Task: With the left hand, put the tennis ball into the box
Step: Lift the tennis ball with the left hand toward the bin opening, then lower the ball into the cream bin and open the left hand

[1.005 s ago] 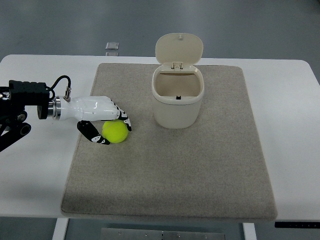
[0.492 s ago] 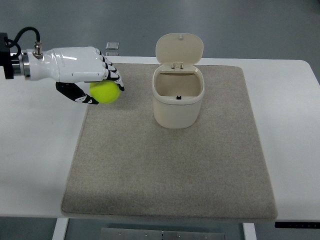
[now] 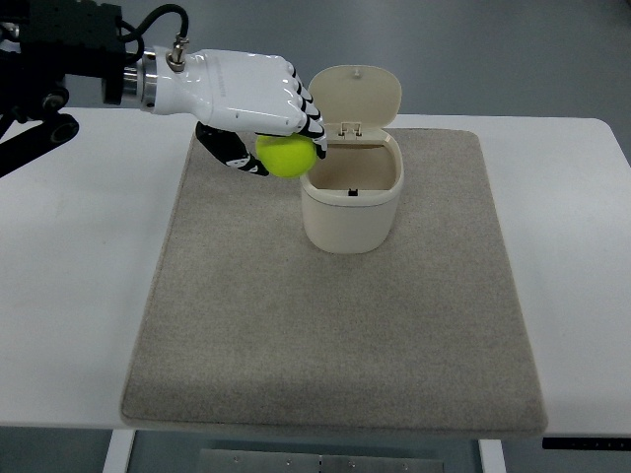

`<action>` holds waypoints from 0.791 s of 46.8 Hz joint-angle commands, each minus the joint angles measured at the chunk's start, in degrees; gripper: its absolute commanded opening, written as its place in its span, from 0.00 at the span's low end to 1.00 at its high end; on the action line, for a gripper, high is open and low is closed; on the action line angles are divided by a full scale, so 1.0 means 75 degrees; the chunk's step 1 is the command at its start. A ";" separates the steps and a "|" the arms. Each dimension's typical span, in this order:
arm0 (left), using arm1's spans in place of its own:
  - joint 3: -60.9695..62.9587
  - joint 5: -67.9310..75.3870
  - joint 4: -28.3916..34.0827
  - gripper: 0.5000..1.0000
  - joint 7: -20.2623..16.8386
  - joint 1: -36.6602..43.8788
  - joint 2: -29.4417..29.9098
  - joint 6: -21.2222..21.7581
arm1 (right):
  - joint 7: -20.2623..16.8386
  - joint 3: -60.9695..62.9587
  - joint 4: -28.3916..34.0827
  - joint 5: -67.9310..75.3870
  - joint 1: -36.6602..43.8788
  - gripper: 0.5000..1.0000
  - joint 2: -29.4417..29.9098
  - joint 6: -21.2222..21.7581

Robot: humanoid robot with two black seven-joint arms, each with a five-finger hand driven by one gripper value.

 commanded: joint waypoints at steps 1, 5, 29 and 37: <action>0.0019 0.0005 0.0382 0.00 0.0026 -0.0025 -0.0407 -0.0003 | 0.0002 0.0001 0.0000 0.0007 0.0001 0.83 0.0000 0.0000; 0.0019 0.0005 0.0745 0.00 0.0026 0.0045 -0.0793 0.0009 | 0.0002 0.0001 0.0000 -0.0004 0.0001 0.83 0.0000 0.0000; 0.0007 -0.0089 0.2012 0.27 0.0038 0.0326 -0.2001 0.0115 | 0.0002 0.0001 0.0000 -0.0004 0.0001 0.83 0.0000 0.0000; -0.0005 -0.0136 0.2012 0.56 0.0038 0.0350 -0.2130 0.0372 | 0.0002 -0.0010 0.0000 0.0007 0.0001 0.83 0.0000 0.0000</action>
